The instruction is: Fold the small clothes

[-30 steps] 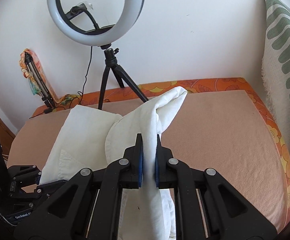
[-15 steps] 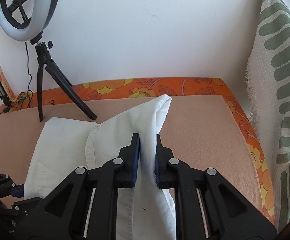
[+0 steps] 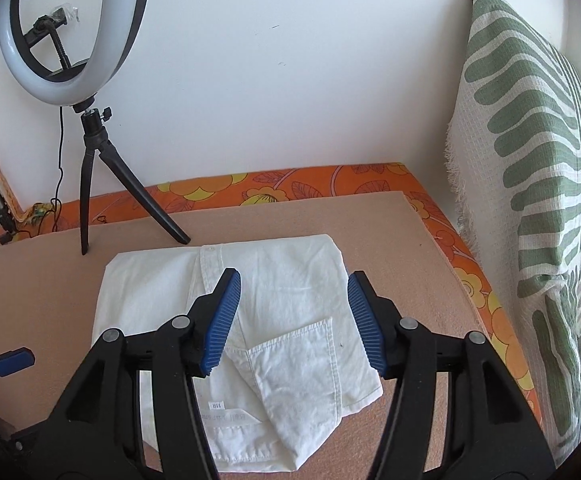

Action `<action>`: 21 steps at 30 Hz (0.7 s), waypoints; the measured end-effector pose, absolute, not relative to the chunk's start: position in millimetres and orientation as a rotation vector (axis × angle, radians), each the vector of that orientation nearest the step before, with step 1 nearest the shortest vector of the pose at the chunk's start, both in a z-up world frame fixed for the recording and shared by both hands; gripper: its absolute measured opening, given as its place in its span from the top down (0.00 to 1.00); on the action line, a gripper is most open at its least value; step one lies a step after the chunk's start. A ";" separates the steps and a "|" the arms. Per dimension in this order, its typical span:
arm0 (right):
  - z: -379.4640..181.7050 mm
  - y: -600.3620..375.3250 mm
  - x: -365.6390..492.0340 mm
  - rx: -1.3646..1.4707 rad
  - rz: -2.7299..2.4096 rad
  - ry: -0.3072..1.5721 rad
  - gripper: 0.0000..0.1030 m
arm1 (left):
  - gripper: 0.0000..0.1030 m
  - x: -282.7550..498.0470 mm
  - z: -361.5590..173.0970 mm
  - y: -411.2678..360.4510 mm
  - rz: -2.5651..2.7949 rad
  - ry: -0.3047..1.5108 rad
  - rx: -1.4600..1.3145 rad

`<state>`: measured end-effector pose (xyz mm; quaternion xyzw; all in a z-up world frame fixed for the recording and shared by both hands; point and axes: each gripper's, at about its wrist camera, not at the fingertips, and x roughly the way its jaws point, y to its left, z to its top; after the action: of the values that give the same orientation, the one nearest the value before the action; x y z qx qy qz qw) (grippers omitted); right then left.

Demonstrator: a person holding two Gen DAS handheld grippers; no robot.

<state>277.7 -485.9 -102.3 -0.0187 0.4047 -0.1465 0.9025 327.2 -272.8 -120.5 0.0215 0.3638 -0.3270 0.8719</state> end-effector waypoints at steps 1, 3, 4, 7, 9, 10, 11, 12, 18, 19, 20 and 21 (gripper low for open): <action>-98.9 -480.1 272.5 -0.050 -0.305 0.837 0.43 | 0.27 325.0 -119.2 -269.4 -0.681 0.754 0.043; -91.4 -468.3 259.1 -0.055 -0.308 0.826 0.43 | 0.27 317.5 -113.4 -261.4 -0.684 0.744 0.036; -87.7 -462.1 252.0 -0.052 -0.303 0.820 0.43 | 0.27 315.1 -111.3 -258.6 -0.688 0.737 0.036; -77.4 -440.4 229.5 -0.057 -0.306 0.796 0.43 | 0.27 299.5 -102.7 -245.7 -0.687 0.706 0.039; -71.4 -424.8 214.1 -0.061 -0.307 0.776 0.29 | 0.27 288.0 -96.1 -236.8 -0.690 0.689 0.043; -68.8 -416.8 205.5 -0.063 -0.307 0.760 0.25 | 0.27 282.7 -93.3 -232.9 -0.693 0.680 0.046; -66.4 -408.9 197.5 -0.070 -0.306 0.746 0.22 | 0.27 276.8 -90.1 -228.0 -0.696 0.671 0.048; -64.3 -401.5 189.9 -0.073 -0.306 0.736 0.22 | 0.27 269.3 -87.0 -224.2 -0.696 0.659 0.049; -57.1 -368.6 151.7 -0.040 -0.291 0.699 0.16 | 0.20 228.3 -73.8 -203.3 -0.685 0.600 0.054; -56.4 -363.8 146.5 -0.044 -0.296 0.691 0.15 | 0.20 224.1 -73.3 -200.4 -0.684 0.595 0.052; -55.8 -359.4 141.3 -0.051 -0.304 0.679 0.13 | 0.20 219.8 -72.3 -197.6 -0.682 0.593 0.048; -55.5 -355.2 136.4 -0.058 -0.314 0.669 0.11 | 0.20 215.5 -71.3 -195.2 -0.679 0.589 0.046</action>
<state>136.4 -355.2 -55.5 -0.0281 0.3270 -0.1532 0.9321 215.5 -195.2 -71.3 0.0225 0.2845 -0.3282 0.9004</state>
